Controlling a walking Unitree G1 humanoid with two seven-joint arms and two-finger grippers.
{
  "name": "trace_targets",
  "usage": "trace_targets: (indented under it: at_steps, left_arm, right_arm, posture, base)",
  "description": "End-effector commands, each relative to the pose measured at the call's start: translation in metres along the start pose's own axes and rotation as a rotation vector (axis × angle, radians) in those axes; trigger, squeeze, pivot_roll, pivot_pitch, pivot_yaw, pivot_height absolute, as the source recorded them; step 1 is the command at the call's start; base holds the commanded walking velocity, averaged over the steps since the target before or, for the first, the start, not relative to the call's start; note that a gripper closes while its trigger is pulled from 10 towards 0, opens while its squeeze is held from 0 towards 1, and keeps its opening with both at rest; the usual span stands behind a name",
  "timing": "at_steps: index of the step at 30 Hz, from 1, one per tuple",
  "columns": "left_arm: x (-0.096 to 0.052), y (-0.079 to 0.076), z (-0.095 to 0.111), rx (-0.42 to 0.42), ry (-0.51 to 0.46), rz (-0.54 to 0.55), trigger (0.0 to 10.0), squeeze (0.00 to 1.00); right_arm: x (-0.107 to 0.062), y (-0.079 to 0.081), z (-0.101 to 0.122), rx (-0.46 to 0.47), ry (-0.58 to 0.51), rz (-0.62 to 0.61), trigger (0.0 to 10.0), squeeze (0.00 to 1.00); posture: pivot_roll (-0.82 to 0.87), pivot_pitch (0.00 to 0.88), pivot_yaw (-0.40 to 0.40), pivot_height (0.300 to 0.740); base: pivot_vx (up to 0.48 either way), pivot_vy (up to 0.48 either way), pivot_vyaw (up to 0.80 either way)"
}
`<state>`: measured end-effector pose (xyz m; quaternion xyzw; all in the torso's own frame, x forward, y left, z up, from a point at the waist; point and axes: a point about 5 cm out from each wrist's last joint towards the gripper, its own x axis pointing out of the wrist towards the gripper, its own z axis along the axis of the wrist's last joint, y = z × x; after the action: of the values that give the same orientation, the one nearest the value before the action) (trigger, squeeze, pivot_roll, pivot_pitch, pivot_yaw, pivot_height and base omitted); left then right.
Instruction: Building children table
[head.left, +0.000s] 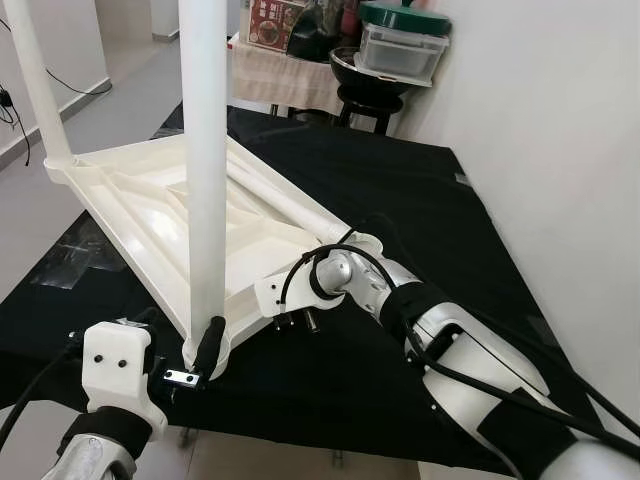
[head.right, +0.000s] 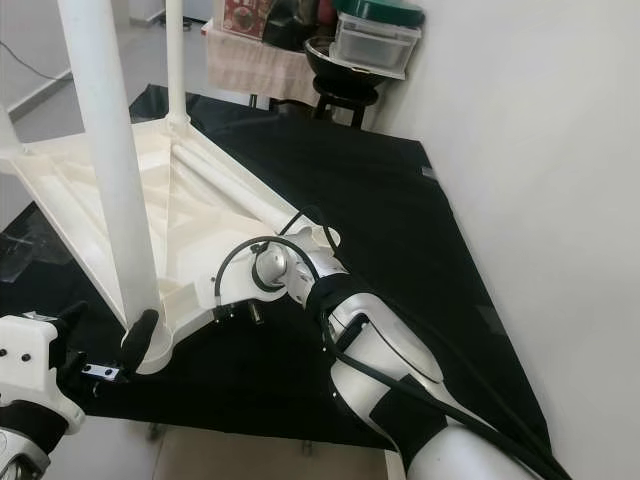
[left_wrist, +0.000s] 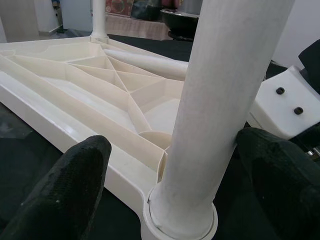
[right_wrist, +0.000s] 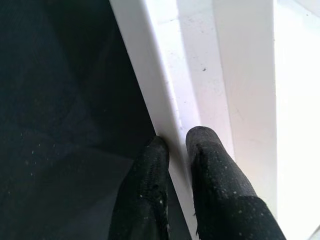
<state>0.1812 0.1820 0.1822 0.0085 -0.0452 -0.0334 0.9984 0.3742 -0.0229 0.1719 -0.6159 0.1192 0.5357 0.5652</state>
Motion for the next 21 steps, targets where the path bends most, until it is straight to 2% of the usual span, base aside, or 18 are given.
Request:
trace_targets:
  at_steps: [1, 5, 6, 8, 9, 16, 17, 18, 19, 21]
  left_arm:
    - [-0.002, 0.005, 0.002, 0.032, 0.004, 0.037, 10.0, 0.00]
    - [-0.002, 0.006, 0.002, 0.033, 0.003, 0.039, 10.0, 0.00]
    - [-0.001, 0.007, 0.002, 0.037, 0.000, 0.039, 10.0, 0.00]
    - [0.000, 0.007, 0.002, 0.038, -0.001, 0.039, 10.0, 0.00]
    - [0.001, 0.008, 0.003, 0.042, -0.005, 0.039, 10.0, 0.00]
    - [0.004, 0.009, 0.003, 0.046, -0.010, 0.035, 10.0, 0.00]
    - [0.005, 0.009, 0.003, 0.046, -0.012, 0.032, 10.0, 0.00]
    - [0.006, 0.009, 0.003, 0.047, -0.014, 0.027, 10.0, 0.00]
    - [0.006, 0.009, 0.003, 0.047, -0.014, 0.027, 10.0, 0.00]
    - [0.007, 0.009, 0.004, 0.049, -0.016, 0.024, 10.0, 0.00]
  right_arm:
    - [0.011, 0.026, -0.019, 0.048, 0.043, 0.100, 0.0, 0.00]
    - [0.009, 0.029, -0.026, 0.040, 0.067, 0.110, 0.0, 0.00]
    - [0.005, 0.031, -0.037, 0.049, 0.096, 0.123, 0.0, 0.00]
    - [0.003, 0.032, -0.041, 0.054, 0.104, 0.128, 0.0, 0.00]
    - [-0.002, 0.035, -0.053, 0.077, 0.133, 0.142, 0.0, 0.00]
    - [-0.014, 0.044, -0.075, 0.153, 0.167, 0.202, 0.0, 0.00]
    - [-0.017, 0.047, -0.079, 0.170, 0.160, 0.229, 0.0, 0.00]
    - [-0.021, 0.053, -0.081, 0.202, 0.099, 0.305, 0.0, 0.00]
    - [-0.021, 0.053, -0.081, 0.202, 0.099, 0.305, 0.0, 0.00]
    - [-0.023, 0.058, -0.076, 0.214, 0.012, 0.374, 0.0, 0.00]
  posture:
    - [0.19, 0.101, -0.227, 0.740]
    - [0.19, 0.096, -0.226, 0.740]
    - [0.19, 0.085, -0.223, 0.740]
    - [0.19, 0.085, -0.223, 0.740]
    - [0.19, 0.080, -0.220, 0.740]
    - [0.18, 0.071, -0.212, 0.740]
    - [0.18, 0.069, -0.209, 0.740]
    - [0.18, 0.067, -0.205, 0.740]
    - [0.18, 0.067, -0.205, 0.740]
    - [0.18, 0.067, -0.204, 0.740]
  base:
    - [0.000, 0.000, 0.00]
    - [0.000, 0.000, 0.00]
    - [0.000, 0.000, 0.00]
    - [0.000, 0.000, 0.00]
    - [0.000, 0.000, 0.00]
    - [0.000, 0.000, 0.00]
    - [0.000, 0.000, 0.00]
    - [0.000, 0.000, 0.00]
    - [0.000, 0.000, 0.00]
    - [0.000, 0.000, 0.00]
